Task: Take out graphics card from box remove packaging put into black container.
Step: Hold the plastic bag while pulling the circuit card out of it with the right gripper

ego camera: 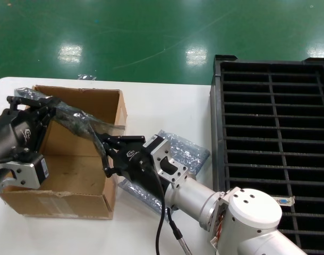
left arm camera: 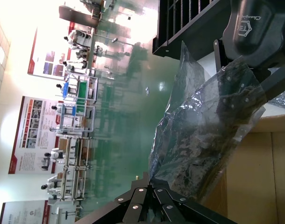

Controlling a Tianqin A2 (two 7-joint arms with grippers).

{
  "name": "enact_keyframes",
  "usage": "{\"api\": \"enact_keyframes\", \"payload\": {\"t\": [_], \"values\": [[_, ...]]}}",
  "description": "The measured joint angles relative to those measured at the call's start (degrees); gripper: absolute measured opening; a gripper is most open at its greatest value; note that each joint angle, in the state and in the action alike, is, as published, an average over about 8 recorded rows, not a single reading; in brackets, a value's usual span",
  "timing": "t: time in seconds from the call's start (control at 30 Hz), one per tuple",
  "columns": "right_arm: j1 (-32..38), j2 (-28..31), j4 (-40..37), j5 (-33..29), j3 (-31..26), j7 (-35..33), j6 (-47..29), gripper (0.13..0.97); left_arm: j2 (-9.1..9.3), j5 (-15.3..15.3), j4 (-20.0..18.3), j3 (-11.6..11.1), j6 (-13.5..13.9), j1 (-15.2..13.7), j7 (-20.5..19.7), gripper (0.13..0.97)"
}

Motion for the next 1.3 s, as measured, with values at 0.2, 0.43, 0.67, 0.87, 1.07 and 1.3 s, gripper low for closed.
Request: {"api": "enact_keyframes", "payload": {"t": [0.2, 0.43, 0.67, 0.87, 1.07, 1.3], "values": [[-0.40, 0.00, 0.41, -0.14, 0.28, -0.79, -0.12, 0.139, 0.00, 0.00, 0.00, 0.00, 0.00, 0.00, 0.00, 0.139], [-0.60, 0.00, 0.13, 1.63, -0.19, -3.63, 0.02, 0.158, 0.00, 0.00, 0.00, 0.00, 0.00, 0.00, 0.00, 0.139], [-0.54, 0.00, -0.46, 4.19, -1.16, -6.87, 0.05, 0.208, 0.00, 0.00, 0.00, 0.00, 0.00, 0.00, 0.00, 0.139], [-0.43, 0.00, -0.61, 6.38, -2.04, -9.19, 0.36, 0.300, 0.00, 0.00, 0.00, 0.00, 0.00, 0.00, 0.00, 0.139], [0.39, 0.00, -0.86, 10.55, -4.16, -11.17, 1.61, 0.315, 0.00, 0.00, 0.00, 0.00, 0.00, 0.00, 0.00, 0.139], [1.20, 0.00, -0.78, 14.85, -6.52, -12.55, 3.24, 0.315, 0.00, 0.00, 0.00, 0.00, 0.00, 0.00, 0.00, 0.139]]}}
